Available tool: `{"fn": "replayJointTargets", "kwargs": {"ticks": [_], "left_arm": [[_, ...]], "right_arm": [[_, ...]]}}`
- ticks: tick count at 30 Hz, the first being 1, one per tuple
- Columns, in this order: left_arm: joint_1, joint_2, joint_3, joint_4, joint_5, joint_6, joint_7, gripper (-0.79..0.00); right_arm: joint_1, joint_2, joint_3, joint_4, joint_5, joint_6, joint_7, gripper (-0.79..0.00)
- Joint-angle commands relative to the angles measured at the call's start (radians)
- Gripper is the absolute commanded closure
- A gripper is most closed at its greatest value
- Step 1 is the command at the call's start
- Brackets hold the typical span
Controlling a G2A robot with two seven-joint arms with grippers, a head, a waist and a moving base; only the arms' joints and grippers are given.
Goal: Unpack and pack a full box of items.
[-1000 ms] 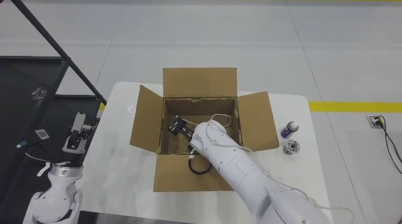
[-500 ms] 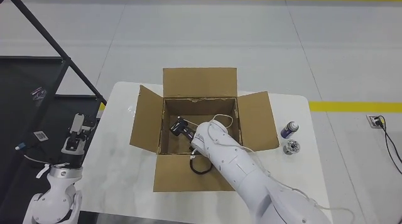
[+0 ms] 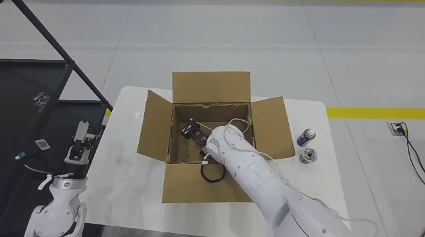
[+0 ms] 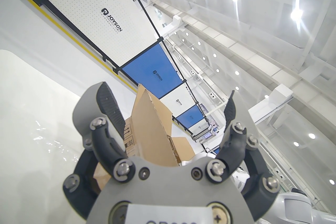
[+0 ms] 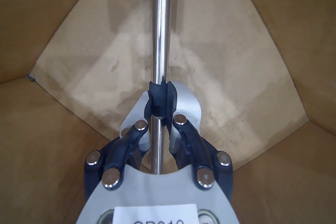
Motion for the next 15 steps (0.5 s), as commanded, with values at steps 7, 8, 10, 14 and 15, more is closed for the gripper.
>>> {"fn": "replayJointTargets", "kwargs": {"ticks": [7, 8, 10, 14, 15], "left_arm": [[0.008, -0.001, 0.005, -0.016, 0.011, 0.002, 0.006, -0.785], [0.009, -0.002, 0.007, -0.018, 0.012, 0.001, 0.007, -0.785], [0.009, -0.002, 0.010, -0.021, 0.015, 0.001, 0.008, -0.785], [0.010, -0.004, 0.018, -0.028, 0.023, -0.001, 0.010, -0.785], [0.010, -0.004, 0.020, -0.030, 0.025, 0.000, 0.011, -0.785]], "right_arm": [[0.014, 0.042, 0.034, 0.010, 0.024, -0.157, -0.191, 0.000], [0.014, 0.048, 0.036, 0.012, 0.023, -0.172, -0.219, 0.000], [0.011, 0.061, 0.041, 0.014, 0.021, -0.211, -0.268, 0.000], [0.002, 0.086, 0.045, 0.007, 0.002, -0.240, -0.364, 0.000], [-0.002, 0.092, 0.045, 0.001, -0.006, -0.238, -0.388, 0.000]]}}
